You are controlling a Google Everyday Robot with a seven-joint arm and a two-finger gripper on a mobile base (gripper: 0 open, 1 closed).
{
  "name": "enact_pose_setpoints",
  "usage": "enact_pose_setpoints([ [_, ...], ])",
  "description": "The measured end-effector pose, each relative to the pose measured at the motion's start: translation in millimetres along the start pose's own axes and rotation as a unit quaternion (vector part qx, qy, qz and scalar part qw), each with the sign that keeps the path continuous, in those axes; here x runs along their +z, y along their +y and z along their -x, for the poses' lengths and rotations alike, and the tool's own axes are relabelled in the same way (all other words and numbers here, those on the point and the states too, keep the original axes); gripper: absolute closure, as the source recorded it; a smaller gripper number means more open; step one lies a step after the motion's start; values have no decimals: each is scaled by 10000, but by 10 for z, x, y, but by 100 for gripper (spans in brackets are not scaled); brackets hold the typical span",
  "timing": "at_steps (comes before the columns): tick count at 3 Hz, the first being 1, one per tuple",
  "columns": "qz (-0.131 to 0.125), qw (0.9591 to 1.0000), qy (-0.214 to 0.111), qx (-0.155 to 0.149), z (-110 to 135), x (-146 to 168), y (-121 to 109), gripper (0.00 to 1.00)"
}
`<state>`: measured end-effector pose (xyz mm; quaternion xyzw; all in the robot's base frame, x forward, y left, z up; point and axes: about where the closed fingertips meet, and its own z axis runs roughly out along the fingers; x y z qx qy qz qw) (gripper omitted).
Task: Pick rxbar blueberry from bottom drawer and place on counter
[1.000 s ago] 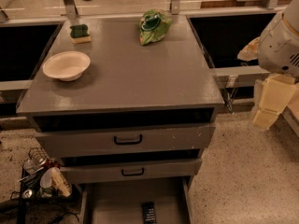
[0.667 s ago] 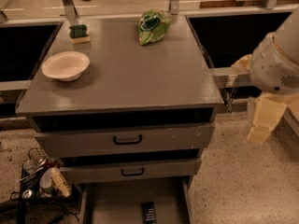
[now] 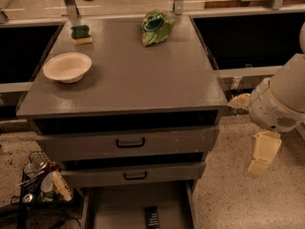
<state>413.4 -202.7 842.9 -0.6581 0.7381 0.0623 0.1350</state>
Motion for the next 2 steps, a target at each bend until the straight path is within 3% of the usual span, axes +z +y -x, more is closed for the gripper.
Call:
enact_pose_setpoints([
  [1, 224, 9997, -79, -74, -101, 198, 55, 0],
  [2, 228, 9997, -80, -81, -101, 203, 54, 0],
])
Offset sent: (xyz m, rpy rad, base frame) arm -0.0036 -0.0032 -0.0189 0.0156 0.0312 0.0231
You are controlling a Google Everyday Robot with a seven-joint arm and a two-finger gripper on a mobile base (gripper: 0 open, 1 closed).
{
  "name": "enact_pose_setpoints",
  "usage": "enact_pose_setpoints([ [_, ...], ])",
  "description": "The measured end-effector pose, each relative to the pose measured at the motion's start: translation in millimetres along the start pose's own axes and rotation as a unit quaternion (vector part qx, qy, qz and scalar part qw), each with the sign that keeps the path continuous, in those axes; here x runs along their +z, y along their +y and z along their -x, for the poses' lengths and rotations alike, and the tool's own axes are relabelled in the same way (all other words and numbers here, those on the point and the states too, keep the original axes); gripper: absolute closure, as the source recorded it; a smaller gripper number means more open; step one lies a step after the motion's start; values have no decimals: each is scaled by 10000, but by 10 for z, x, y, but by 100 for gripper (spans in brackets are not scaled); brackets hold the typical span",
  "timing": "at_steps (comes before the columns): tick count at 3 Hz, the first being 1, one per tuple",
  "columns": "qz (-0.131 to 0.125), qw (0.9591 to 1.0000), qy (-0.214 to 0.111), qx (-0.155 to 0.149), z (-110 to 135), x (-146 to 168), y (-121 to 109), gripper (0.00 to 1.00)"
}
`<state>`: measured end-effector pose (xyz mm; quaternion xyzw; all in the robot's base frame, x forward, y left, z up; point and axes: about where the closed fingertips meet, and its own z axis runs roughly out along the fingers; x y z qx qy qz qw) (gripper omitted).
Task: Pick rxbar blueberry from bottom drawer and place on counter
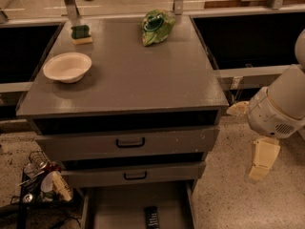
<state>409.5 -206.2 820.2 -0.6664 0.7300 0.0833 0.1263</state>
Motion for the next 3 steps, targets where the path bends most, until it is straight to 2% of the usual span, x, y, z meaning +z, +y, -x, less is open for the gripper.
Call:
enact_pose_setpoints([
  [1, -92, 9997, -107, -205, 78, -12, 104, 0],
  [2, -172, 9977, -455, -471, 239, -73, 287, 0],
  [3, -58, 9963, -611, -601, 333, -97, 388, 0],
])
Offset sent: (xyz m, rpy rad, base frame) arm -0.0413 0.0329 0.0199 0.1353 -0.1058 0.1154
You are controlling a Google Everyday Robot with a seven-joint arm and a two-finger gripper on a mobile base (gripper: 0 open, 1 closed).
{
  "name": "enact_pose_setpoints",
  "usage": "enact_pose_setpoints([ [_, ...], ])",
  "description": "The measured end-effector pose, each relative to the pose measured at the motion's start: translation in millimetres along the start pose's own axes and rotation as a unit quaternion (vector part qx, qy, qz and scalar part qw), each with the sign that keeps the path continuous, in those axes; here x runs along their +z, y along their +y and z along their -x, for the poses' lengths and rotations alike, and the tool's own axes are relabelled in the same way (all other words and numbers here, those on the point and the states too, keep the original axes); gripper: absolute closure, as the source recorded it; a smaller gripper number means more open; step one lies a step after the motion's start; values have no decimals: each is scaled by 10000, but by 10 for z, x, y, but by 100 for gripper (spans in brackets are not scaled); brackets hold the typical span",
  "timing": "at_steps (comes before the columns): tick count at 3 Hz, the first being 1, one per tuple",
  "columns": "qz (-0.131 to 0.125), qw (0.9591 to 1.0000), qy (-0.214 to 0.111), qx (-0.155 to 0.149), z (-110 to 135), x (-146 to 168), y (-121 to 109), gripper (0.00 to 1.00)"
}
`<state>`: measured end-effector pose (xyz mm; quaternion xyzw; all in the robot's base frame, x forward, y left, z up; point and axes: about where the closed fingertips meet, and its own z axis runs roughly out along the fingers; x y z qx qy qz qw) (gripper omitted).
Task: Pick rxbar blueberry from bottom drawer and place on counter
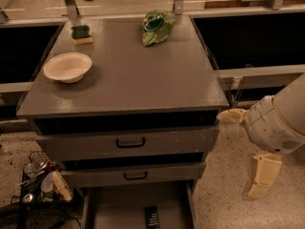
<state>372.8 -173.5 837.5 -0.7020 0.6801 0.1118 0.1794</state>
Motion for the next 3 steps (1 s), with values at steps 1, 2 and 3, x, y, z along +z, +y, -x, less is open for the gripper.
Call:
enact_pose_setpoints([
  [1, 17, 10000, -12, 7, -17, 40, 16, 0],
  [2, 122, 9999, -63, 52, -147, 338, 123, 0],
  [3, 191, 9997, 164, -69, -321, 845, 312, 0],
])
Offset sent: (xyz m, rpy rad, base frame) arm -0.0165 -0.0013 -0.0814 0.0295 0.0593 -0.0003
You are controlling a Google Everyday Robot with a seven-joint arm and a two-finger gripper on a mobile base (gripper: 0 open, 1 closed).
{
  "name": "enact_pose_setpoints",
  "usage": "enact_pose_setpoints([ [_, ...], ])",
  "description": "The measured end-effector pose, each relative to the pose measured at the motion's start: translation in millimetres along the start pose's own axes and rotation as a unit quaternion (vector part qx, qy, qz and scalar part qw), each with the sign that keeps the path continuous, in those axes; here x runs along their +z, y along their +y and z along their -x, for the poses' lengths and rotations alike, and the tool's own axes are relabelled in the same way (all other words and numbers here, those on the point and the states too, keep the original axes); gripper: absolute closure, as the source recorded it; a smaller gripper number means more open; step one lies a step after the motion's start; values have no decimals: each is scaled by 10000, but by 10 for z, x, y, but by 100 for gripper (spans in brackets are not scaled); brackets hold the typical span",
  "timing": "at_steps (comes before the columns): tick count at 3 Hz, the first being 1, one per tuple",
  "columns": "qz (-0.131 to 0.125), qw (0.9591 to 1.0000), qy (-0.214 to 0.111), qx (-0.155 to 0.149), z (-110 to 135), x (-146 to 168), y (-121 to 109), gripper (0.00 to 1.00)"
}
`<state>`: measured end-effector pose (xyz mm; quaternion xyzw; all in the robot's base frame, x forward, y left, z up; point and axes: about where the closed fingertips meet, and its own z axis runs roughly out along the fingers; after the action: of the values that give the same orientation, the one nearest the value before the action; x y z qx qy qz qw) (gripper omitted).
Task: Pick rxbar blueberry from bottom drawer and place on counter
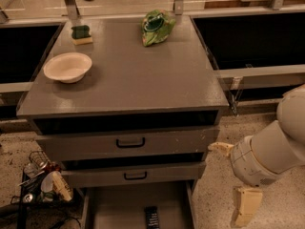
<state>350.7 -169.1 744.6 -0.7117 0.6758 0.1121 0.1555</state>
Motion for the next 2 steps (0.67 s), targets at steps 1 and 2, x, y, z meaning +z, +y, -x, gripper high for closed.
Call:
enact_pose_setpoints([
  [1, 0, 10000, 0, 0, 0, 0, 0, 0],
  [2, 50, 9998, 183, 73, -38, 161, 35, 0],
])
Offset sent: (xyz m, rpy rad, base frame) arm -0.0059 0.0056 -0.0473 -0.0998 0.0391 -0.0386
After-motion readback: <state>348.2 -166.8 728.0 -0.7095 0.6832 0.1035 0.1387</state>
